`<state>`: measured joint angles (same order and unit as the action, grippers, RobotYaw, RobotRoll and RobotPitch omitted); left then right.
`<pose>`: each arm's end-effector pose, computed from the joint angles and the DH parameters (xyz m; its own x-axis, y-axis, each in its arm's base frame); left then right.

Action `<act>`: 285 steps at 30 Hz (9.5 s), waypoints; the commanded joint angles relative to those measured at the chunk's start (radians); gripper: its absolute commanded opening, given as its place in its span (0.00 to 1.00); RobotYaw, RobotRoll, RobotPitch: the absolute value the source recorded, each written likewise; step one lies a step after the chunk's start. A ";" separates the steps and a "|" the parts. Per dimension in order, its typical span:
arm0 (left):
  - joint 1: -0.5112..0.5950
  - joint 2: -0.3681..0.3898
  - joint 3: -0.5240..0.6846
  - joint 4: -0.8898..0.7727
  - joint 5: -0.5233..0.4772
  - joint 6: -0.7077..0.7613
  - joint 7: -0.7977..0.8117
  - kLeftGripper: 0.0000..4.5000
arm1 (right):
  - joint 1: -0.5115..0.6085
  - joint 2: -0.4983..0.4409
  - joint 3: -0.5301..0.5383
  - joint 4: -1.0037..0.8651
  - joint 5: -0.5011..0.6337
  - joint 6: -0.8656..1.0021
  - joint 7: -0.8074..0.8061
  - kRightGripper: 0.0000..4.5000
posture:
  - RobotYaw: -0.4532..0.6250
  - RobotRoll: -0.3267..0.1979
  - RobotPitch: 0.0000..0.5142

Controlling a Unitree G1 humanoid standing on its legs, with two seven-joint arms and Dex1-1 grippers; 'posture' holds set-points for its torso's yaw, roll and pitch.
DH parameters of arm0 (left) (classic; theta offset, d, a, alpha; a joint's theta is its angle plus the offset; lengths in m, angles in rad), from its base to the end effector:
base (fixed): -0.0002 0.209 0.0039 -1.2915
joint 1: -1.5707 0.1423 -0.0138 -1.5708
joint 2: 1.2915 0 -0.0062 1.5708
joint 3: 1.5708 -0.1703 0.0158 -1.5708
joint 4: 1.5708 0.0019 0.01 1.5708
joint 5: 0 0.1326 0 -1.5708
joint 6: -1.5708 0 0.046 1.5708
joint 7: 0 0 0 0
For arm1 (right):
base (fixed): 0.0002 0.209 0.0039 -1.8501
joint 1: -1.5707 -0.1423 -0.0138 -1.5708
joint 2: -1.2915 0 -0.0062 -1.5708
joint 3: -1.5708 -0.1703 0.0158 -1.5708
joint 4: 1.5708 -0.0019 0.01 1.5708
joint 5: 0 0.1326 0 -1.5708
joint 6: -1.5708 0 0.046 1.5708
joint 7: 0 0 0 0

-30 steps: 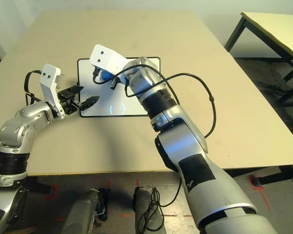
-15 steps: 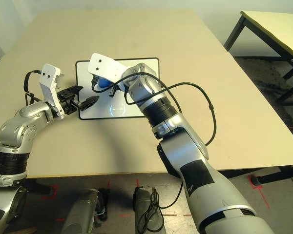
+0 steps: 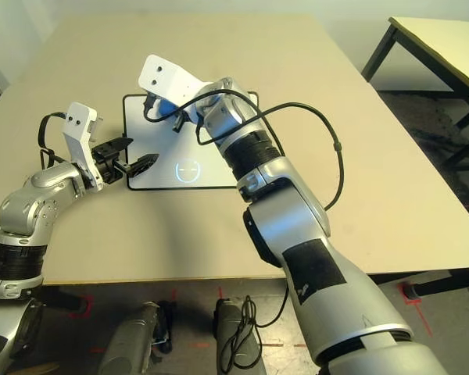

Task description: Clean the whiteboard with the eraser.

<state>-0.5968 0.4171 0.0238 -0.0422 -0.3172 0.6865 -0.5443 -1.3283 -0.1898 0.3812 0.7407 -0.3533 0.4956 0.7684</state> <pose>0.2767 0.1862 0.1882 0.8029 -0.5846 -0.1170 0.5941 0.8009 0.0747 0.3422 -0.0704 0.2682 0.7392 0.4945 -0.4573 -0.6549 0.3690 -0.6595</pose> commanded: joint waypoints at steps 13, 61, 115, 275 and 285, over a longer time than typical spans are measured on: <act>-0.003 0.000 -0.010 0.006 0.002 -0.003 -0.007 1.00 | -0.051 -0.022 -0.016 0.092 0.002 0.002 -0.053 0.13 | 0.49 0.62 0.38; -0.008 0.002 -0.009 0.002 0.004 0.001 -0.010 1.00 | 0.006 0.044 -0.076 -0.018 0.093 0.023 -0.078 0.13 | 0.49 0.62 0.37; -0.023 0.008 -0.009 0.022 0.011 -0.015 -0.015 1.00 | -0.059 0.047 -0.105 0.162 0.126 -0.079 -0.171 0.13 | 0.50 0.62 0.34; -0.042 -0.006 -0.026 0.050 0.016 -0.047 -0.019 1.00 | 0.078 -0.115 0.037 -0.287 0.093 0.226 0.073 0.13 | 0.46 0.62 0.37; -0.027 -0.012 -0.020 0.036 0.014 -0.045 -0.009 1.00 | 0.078 -0.118 0.121 -0.213 0.043 0.199 0.105 0.13 | 0.47 0.62 0.38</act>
<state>-0.6410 0.4050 0.0110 -0.0009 -0.3108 0.6440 -0.5541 -1.2438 -0.3056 0.4796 0.4911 -0.2923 0.7069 0.8668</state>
